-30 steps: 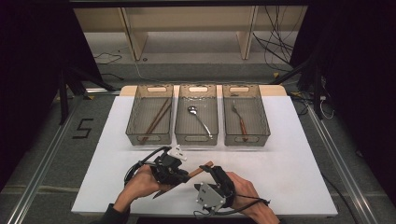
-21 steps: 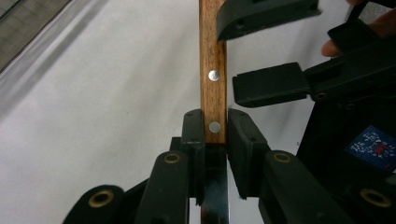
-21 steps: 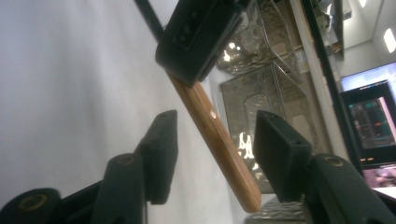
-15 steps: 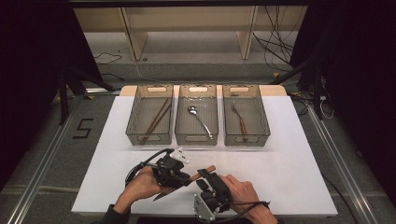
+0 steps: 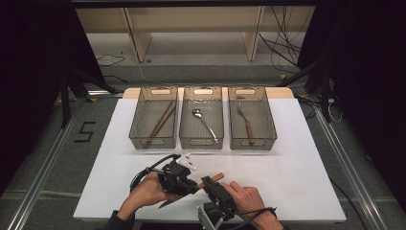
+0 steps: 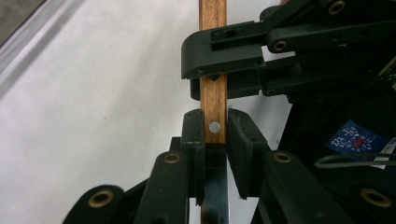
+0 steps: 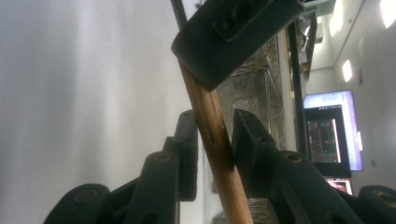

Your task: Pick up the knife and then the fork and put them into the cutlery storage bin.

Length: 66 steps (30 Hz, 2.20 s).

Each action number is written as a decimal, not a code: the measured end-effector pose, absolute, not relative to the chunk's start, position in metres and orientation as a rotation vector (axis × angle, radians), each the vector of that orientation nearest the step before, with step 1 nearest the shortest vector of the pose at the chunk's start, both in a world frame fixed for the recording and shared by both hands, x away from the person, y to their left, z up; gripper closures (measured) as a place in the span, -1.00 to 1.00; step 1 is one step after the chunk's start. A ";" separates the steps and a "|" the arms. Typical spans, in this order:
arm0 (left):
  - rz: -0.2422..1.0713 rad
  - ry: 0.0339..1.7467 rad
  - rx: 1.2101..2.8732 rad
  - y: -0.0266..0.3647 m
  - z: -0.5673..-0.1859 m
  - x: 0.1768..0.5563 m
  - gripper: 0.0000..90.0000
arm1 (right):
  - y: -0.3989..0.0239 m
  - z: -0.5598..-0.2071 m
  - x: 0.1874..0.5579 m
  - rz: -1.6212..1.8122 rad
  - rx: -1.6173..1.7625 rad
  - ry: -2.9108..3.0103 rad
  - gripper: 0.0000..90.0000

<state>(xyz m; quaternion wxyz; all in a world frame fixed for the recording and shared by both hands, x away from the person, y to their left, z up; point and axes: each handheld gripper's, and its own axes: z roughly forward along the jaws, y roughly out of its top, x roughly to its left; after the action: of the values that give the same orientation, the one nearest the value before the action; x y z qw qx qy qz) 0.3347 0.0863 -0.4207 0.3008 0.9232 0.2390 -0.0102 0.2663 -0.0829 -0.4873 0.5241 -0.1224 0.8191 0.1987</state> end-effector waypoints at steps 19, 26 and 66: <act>-0.041 0.712 2.377 0.105 -0.415 0.342 0.38 | -0.086 -0.494 0.266 0.395 -0.399 1.932 0.80; 0.030 0.766 2.246 0.124 -0.401 0.346 -0.06 | -0.087 -0.493 0.270 0.420 -0.361 1.969 0.80; 0.330 0.969 2.015 0.186 -0.399 0.356 -0.55 | -0.150 -0.443 0.322 0.568 0.116 2.050 0.81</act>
<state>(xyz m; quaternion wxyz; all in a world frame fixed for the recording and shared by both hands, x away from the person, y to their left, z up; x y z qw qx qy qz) 0.3562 0.1860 -0.3989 0.4264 0.8064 0.3878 0.1321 0.3221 -0.1498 -0.4429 0.4844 0.0476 0.8418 0.2332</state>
